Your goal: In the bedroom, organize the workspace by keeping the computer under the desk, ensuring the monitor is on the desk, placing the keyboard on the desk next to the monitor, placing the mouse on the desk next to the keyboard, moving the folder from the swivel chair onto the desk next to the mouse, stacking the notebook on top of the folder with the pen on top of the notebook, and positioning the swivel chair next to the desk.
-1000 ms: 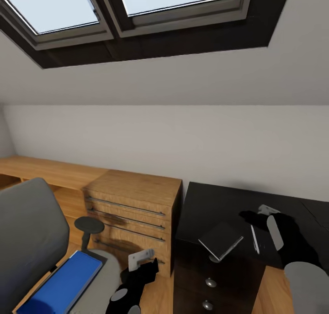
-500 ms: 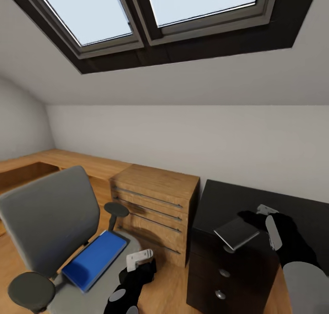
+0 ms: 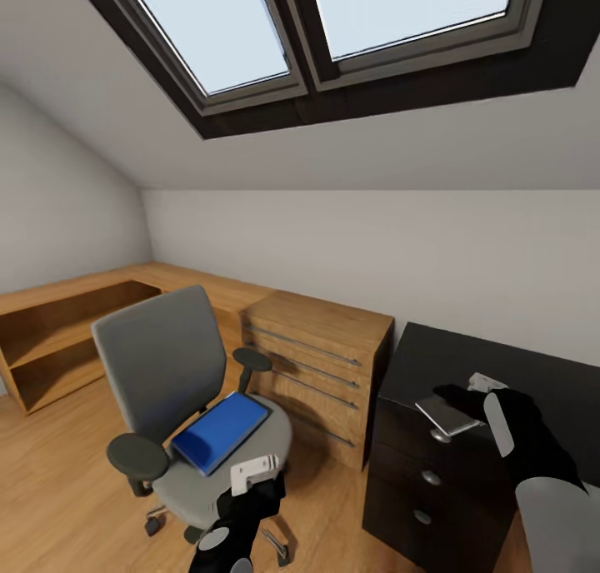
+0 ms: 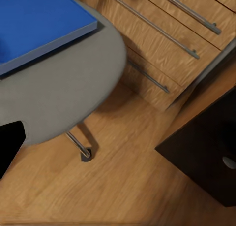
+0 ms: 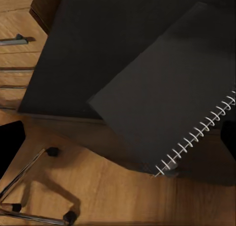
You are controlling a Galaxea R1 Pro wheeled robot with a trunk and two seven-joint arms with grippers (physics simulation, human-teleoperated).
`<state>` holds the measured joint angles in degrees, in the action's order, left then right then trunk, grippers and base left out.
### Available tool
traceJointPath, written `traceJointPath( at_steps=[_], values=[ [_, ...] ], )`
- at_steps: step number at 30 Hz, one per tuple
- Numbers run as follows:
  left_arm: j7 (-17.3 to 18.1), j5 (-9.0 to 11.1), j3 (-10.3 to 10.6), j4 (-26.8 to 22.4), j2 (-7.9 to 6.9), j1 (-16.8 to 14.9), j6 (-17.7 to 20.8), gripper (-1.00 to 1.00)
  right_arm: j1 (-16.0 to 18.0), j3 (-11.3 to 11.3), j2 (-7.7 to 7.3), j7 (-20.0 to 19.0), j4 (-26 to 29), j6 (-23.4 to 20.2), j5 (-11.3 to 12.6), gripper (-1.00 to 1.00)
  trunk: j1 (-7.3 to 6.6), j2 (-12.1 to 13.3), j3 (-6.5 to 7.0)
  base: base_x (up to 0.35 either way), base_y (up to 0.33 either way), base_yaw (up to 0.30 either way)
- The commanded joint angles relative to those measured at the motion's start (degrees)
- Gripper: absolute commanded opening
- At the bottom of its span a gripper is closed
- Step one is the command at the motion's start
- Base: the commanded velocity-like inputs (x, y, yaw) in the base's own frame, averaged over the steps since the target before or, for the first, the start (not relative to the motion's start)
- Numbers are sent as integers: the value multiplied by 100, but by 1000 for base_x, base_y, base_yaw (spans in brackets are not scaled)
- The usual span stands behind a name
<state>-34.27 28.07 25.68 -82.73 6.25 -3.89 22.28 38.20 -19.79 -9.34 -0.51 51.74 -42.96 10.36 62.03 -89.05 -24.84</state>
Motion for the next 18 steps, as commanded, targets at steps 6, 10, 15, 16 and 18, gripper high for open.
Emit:
traceJointPath(
  at_steps=[6, 10, 15, 16, 18],
  values=[
    [-45, 41, 9, -6, -1, -6, 14, 100, 3, -8, -2, -3, 11, -28, 19, 100, -1, -4, -41, -33, 0, 216],
    [-45, 41, 8, -6, -1, -6, 14, 100, 3, -7, -5, -2, 11, -29, 19, 100, -1, -4, -66, -7, 0, 200],
    [-45, 41, 9, -6, -1, -6, 14, 100, 1, -7, 1, -2, 11, -28, 19, 100, -1, -4, -100, -2, 0, 183],
    [-45, 41, 9, -6, -1, -6, 14, 100, 2, -7, 1, -2, 11, -28, 17, 100, -1, -4, -107, -1, 0, 176],
    [-45, 38, 8, -6, -3, -6, 14, 100, 2, -7, 2, -2, 11, -28, 14, 100, -1, -4, -121, -1, 0, 174]
  ],
)
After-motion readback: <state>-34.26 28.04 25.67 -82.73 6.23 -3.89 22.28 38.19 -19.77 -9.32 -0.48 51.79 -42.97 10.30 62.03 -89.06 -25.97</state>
